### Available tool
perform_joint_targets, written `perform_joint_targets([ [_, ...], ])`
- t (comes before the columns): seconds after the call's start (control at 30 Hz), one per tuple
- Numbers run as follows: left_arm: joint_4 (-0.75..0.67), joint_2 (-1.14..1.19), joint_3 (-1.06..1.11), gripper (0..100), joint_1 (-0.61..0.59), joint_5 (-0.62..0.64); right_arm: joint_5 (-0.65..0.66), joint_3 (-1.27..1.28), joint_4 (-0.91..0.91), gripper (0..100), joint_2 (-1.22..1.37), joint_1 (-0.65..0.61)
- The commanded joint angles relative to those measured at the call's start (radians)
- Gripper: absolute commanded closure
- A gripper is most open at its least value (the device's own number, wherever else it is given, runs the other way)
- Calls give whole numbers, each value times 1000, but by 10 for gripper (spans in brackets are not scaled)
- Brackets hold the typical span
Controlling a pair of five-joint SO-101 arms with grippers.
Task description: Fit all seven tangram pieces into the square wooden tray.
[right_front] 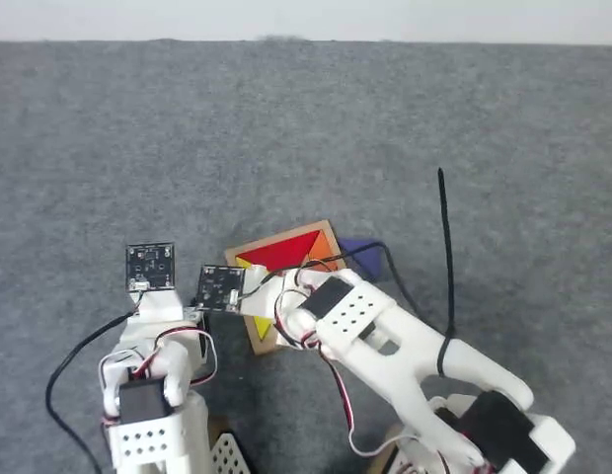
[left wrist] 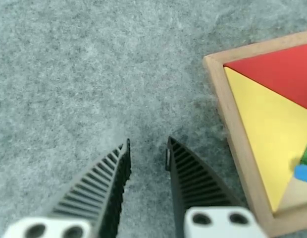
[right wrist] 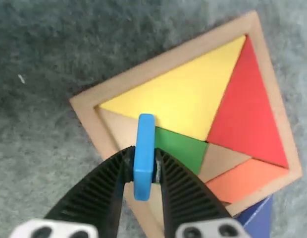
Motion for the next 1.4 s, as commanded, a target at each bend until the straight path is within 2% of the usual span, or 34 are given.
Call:
perform_joint_targets([
  [0.0, 2, -14, -5, 889, -6, -5, 15, -6, -21, 991, -7, -30],
  [0.13, 2, -14, -5, 889, -6, -5, 18, 5, -4, 991, -7, -36],
  [0.53, 2, -14, -5, 889, -6, -5, 166, 32, 16, 991, -5, -62],
  [0.9, 2, -14, -5, 889, -6, -5, 164, 34, 21, 988, -5, -56],
  [1.13, 2, -14, -5, 889, -6, -5, 167, 9, 90, 986, -7, -56],
  [1.37, 2, -14, -5, 889, -6, -5, 166, 6, 85, 872, -7, -56],
])
